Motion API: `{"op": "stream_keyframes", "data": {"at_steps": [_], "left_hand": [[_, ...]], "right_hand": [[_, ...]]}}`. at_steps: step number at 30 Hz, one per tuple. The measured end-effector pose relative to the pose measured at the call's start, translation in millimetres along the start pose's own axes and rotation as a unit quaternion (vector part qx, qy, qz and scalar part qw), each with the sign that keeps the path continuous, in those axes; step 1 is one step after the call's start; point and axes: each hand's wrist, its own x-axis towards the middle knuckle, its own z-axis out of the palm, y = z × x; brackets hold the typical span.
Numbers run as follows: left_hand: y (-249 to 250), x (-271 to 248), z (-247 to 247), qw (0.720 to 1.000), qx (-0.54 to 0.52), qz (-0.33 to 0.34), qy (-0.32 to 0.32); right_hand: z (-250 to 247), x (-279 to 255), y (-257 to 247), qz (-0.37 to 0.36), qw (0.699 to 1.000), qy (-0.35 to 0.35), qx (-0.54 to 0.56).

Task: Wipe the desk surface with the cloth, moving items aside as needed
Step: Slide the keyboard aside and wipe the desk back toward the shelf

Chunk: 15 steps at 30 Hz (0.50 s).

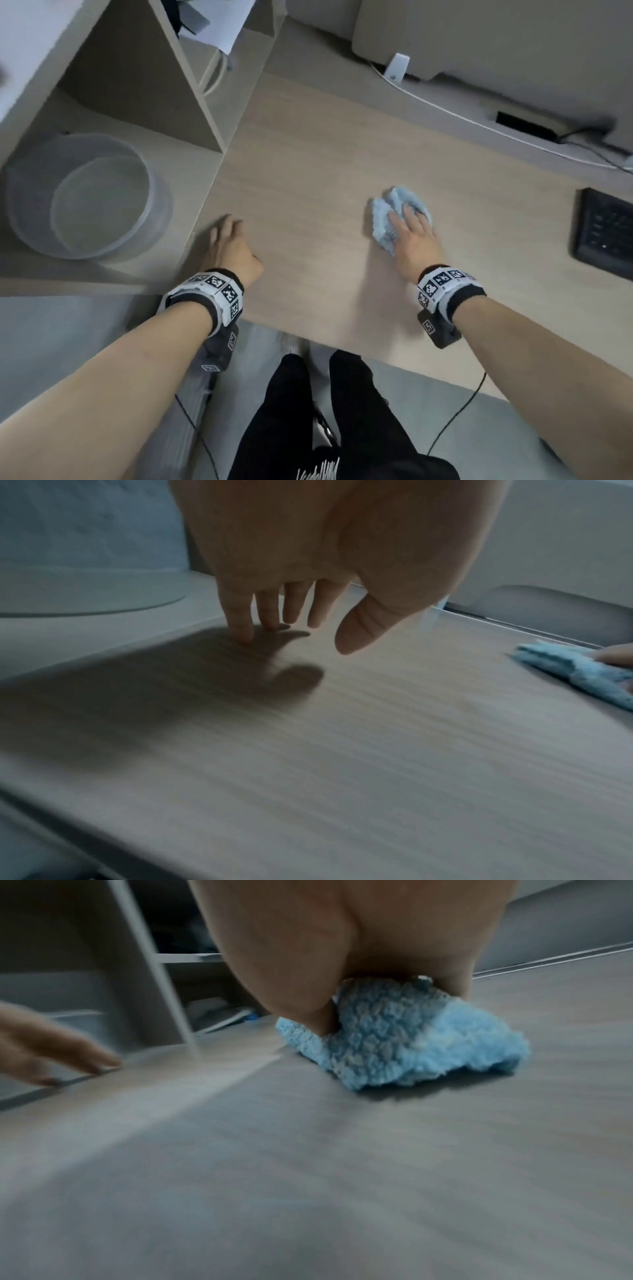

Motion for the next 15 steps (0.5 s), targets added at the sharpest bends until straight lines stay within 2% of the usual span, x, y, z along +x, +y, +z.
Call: {"op": "stream_keyframes", "data": {"at_steps": [3, 6, 8, 12, 15], "left_hand": [[6.0, -1.8, 6.4, 0.999, 0.035, 0.006, -0.007], [5.4, -2.3, 9.0, 0.998, 0.065, 0.012, -0.004], [5.8, -1.6, 9.7, 0.997, 0.073, 0.011, -0.009], [7.6, -0.9, 3.9, 0.998, 0.058, 0.006, -0.025], [3.9, 2.0, -1.9, 0.998, 0.041, 0.014, -0.042]], "right_hand": [[-2.3, -7.7, 54.8, 0.13, 0.991, 0.006, 0.015], [-5.8, -7.6, 30.7, 0.171, 0.985, 0.006, 0.027], [-7.5, -10.3, -13.3, 0.121, 0.992, 0.01, 0.029], [10.2, -29.0, -102.1, -0.069, 0.998, -0.009, 0.008], [10.9, -33.9, -119.4, -0.111, 0.993, -0.025, 0.043]]}}
